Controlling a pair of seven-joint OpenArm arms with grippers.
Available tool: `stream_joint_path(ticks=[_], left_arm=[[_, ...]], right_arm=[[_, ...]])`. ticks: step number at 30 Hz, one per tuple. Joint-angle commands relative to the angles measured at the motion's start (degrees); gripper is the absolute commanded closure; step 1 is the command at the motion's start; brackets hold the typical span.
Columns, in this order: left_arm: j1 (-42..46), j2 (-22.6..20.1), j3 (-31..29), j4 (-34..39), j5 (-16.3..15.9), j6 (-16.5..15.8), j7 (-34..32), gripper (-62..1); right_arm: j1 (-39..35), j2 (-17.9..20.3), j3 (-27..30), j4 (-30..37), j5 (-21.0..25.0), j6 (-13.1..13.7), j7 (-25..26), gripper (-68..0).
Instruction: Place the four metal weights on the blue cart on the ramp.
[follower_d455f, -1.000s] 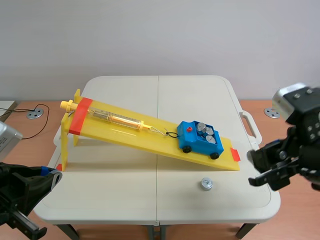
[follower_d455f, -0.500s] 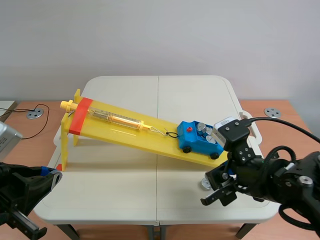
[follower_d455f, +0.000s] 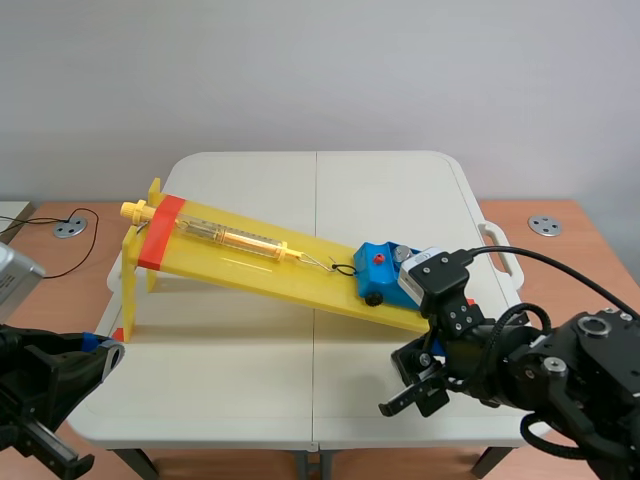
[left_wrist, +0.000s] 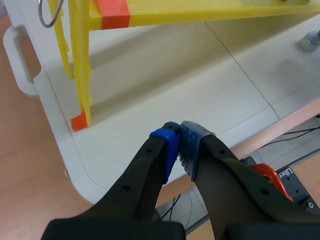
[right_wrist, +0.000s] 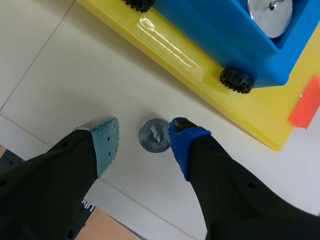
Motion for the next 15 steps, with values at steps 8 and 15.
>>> stream_joint_path(ticks=[8, 15], left_arm=[[-1.1, 0.4, -0.9, 3.5, -3.6, -2.7, -5.1, -3.0], [-1.1, 0.4, -0.9, 3.5, -3.6, -2.7, -5.1, -3.0]], right_arm=[[6.7, -0.2, -2.1, -1.8, -0.3, -2.4, 10.0, -24.9], [6.7, -0.2, -2.6, -2.7, -0.9, -3.7, 9.2, -21.2]])
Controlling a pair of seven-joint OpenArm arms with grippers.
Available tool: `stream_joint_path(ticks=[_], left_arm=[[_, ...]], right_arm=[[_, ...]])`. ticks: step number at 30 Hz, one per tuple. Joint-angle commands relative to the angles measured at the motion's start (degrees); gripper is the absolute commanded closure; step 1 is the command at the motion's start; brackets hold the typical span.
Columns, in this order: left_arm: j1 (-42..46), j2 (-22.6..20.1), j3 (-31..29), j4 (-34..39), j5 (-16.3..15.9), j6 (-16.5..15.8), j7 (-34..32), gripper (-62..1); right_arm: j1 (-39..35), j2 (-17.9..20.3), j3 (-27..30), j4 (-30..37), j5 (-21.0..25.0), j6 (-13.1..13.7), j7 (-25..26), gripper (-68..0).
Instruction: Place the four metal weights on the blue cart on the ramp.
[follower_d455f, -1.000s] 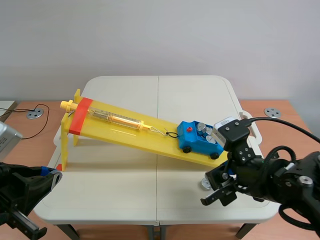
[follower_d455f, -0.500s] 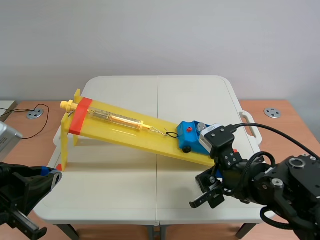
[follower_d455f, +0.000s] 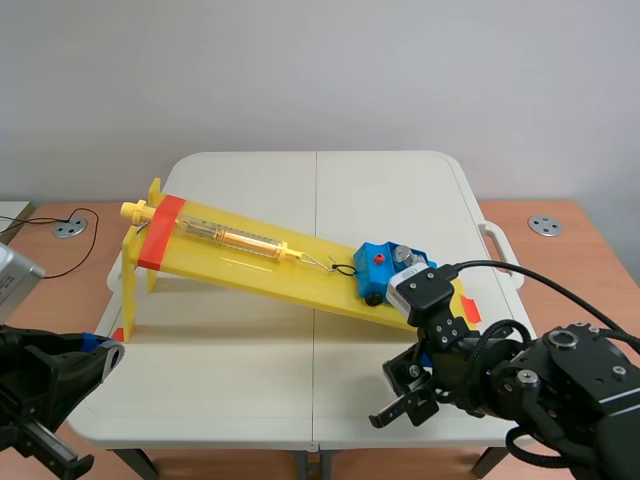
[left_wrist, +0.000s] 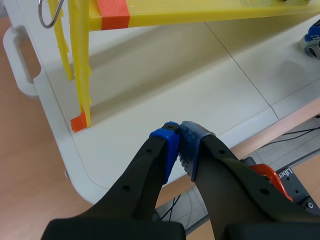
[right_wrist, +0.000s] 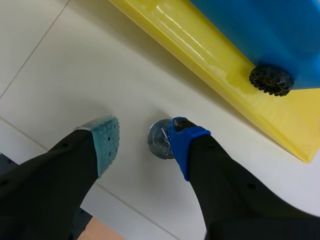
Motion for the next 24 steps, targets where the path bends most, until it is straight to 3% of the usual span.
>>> stream_joint_path(ticks=[1, 7, 13, 15, 18, 24], left_arm=[[-1.1, 0.4, -0.9, 3.5, -3.6, -2.7, -5.1, -3.0], [-1.1, 0.4, -0.9, 3.5, -3.6, -2.7, -5.1, -3.0], [-1.1, 0.4, -0.9, 3.5, -3.6, -2.7, -5.1, -3.0], [-1.1, 0.4, -0.9, 3.5, -3.6, -2.7, -5.1, -3.0], [-1.1, 0.4, -0.9, 3.5, -3.6, -2.7, -5.1, -3.0], [-1.1, 0.4, -0.9, 3.5, -3.6, -2.7, -5.1, -3.0]], right_arm=[[4.5, 0.0, 0.3, 3.6, 0.0, -2.7, 5.3, -20.3], [4.5, 0.0, 0.3, 1.6, -0.2, -3.0, 3.4, -14.6], [4.5, 0.5, 0.3, -0.2, -1.0, -3.0, 1.7, -0.3], [4.4, 0.9, 0.5, 0.4, -1.0, -3.0, 1.6, -0.7], [3.5, 2.1, 1.3, 4.1, 1.5, -2.9, -0.3, -0.7], [-2.2, 5.3, 5.9, 17.6, 7.1, -2.3, -3.3, -0.7]])
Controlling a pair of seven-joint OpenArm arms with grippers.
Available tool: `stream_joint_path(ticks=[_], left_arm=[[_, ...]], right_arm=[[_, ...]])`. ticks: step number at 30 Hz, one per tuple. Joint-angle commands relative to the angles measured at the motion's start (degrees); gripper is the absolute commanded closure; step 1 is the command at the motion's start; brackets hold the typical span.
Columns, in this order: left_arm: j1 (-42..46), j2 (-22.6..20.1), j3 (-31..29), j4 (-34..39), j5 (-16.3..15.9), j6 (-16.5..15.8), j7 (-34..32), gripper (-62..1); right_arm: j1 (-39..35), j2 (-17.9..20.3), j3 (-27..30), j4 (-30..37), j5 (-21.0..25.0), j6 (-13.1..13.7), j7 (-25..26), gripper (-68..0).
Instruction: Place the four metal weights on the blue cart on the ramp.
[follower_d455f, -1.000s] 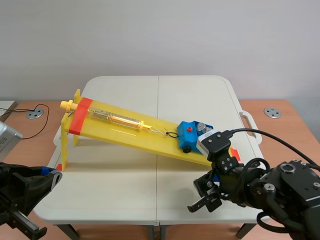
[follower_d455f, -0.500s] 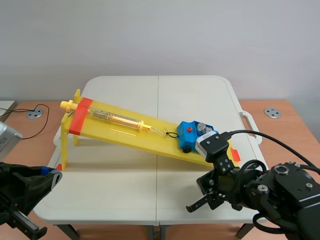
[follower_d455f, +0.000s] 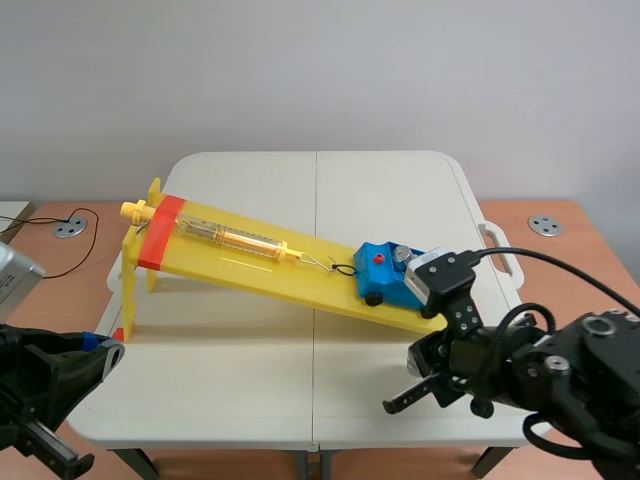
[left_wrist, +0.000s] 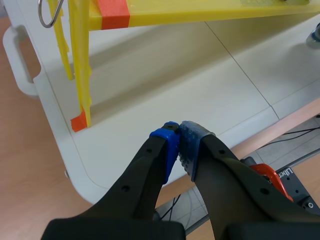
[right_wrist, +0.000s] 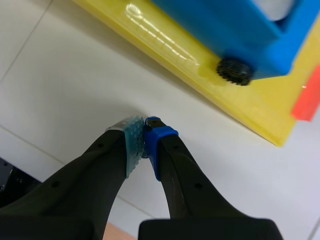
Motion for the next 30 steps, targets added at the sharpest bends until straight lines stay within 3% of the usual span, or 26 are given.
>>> stream_joint_path(ticks=[1, 10, 16, 23, 30], left_arm=[[-1.1, 0.4, -0.9, 3.5, -3.6, -2.7, -5.1, -3.0], [-1.1, 0.4, -0.9, 3.5, -3.6, -2.7, -5.1, -3.0], [-1.1, 0.4, -0.9, 3.5, -3.6, -2.7, -5.1, -3.0], [-1.1, 0.4, -0.9, 3.5, -3.6, -2.7, -5.1, -3.0], [-1.1, 0.4, -0.9, 3.5, -3.6, -2.7, -5.1, -3.0]], right_arm=[[-0.4, 3.8, 4.5, 11.5, 3.9, -0.1, 1.7, -0.7], [-9.4, 6.9, 15.1, 29.0, 11.5, 2.6, -4.9, -0.6], [-10.4, 7.0, 20.3, 35.9, 11.8, 2.6, -6.0, -0.7], [-5.8, 5.9, 19.5, 34.5, 11.6, 0.0, -3.7, -0.7], [1.9, 2.7, 15.8, 27.2, 10.1, -1.0, -2.8, -0.7]])
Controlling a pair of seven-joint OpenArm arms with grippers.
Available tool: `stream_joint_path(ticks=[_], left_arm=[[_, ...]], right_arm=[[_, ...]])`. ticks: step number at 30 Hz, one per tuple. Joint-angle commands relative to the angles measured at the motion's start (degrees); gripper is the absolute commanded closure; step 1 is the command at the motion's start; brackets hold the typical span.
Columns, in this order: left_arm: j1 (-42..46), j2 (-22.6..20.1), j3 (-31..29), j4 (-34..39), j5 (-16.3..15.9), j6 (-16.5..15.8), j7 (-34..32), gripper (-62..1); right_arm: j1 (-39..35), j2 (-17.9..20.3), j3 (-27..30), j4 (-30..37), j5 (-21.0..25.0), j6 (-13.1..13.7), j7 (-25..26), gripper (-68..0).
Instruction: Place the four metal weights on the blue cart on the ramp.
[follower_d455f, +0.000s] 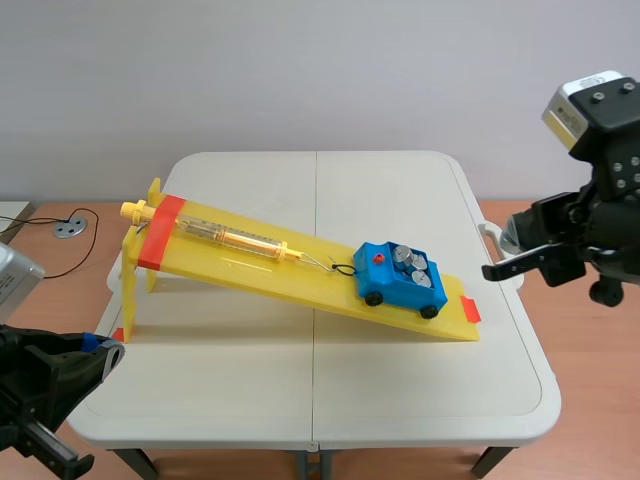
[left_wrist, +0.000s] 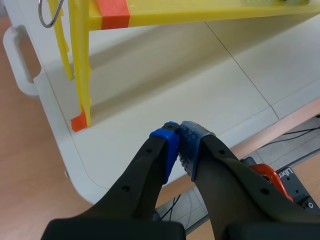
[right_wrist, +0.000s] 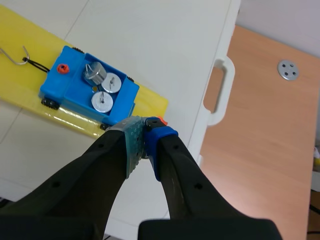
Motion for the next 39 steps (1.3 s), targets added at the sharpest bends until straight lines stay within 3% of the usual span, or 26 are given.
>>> stream_joint_path(ticks=[1, 8, 19, 30, 37, 39], left_arm=[[-1.1, 0.4, -0.9, 3.5, -3.6, -2.7, -5.1, -3.0], [-1.1, 0.4, -0.9, 3.5, -3.6, -2.7, -5.1, -3.0], [-1.1, 0.4, -0.9, 3.5, -3.6, -2.7, -5.1, -3.0], [-1.1, 0.4, -0.9, 3.5, -3.6, -2.7, -5.1, -3.0], [-1.1, 0.4, -0.9, 3.5, -3.6, -2.7, -5.1, -3.0], [-1.1, 0.4, -0.9, 3.5, -3.6, -2.7, -5.1, -3.0]], right_arm=[[7.0, -0.3, -2.1, -1.1, 0.9, -1.9, 8.8, -0.7], [14.9, -4.3, -7.0, -10.1, -2.7, -1.9, 9.9, -0.7], [21.9, -7.3, -12.1, -19.3, -6.1, -3.6, 11.9, -0.7], [23.1, -8.1, -13.4, -22.1, -7.6, -3.6, 13.4, -0.7], [23.0, -7.9, -13.3, -21.7, -6.0, -2.8, 11.5, -18.1], [22.8, -7.5, -13.0, -20.6, -3.9, -2.6, 9.6, -19.2]])
